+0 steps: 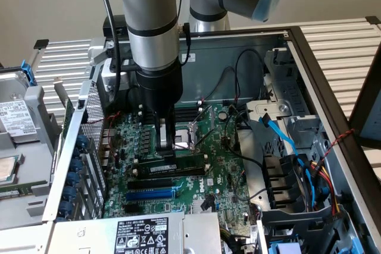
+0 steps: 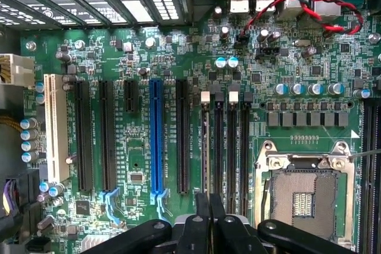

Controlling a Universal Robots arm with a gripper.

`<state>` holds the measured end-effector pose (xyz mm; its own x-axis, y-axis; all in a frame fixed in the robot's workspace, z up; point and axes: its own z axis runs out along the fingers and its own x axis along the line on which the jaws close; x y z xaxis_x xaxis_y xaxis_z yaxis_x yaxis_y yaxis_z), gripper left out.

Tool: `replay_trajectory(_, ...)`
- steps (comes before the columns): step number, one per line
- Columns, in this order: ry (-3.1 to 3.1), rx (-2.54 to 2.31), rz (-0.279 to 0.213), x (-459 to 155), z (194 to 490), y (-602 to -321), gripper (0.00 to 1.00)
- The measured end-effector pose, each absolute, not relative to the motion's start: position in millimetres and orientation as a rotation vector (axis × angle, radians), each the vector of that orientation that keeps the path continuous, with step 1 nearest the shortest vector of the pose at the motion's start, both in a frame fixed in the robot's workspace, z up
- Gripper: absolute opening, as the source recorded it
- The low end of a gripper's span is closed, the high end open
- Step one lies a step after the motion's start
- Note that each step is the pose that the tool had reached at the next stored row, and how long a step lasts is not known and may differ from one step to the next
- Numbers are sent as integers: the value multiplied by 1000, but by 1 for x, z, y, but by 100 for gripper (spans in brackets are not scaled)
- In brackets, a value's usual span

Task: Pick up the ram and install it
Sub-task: 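Insert the ram into the slot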

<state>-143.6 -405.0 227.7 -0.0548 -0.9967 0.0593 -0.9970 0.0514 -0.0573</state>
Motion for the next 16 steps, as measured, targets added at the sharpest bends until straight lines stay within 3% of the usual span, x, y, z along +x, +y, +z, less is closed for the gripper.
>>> replay_trajectory(3,-2274,2158,131,-143,241,-405,12)
replay_trajectory(16,-2275,2157,132,-146,241,-405,12)
